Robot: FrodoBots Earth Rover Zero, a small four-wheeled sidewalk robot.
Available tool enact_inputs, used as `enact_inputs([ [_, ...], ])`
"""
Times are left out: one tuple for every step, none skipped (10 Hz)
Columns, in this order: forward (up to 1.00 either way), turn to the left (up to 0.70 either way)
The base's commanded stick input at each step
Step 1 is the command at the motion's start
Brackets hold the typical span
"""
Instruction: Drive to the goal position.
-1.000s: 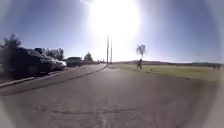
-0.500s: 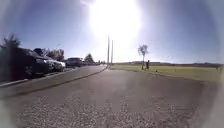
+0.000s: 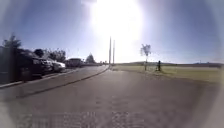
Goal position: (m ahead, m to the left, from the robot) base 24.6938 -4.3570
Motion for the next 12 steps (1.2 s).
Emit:
enact_inputs([
  [1.00,0.40],
  [1.00,0.40],
  [1.00,0.00],
  [1.00,0.00],
  [1.00,0.00],
  [1.00,0.00],
  [1.00,0.00],
  [1.00,0.00],
  [1.00,0.00],
  [1.00,0.00],
  [1.00,0.00],
  [1.00,0.00],
])
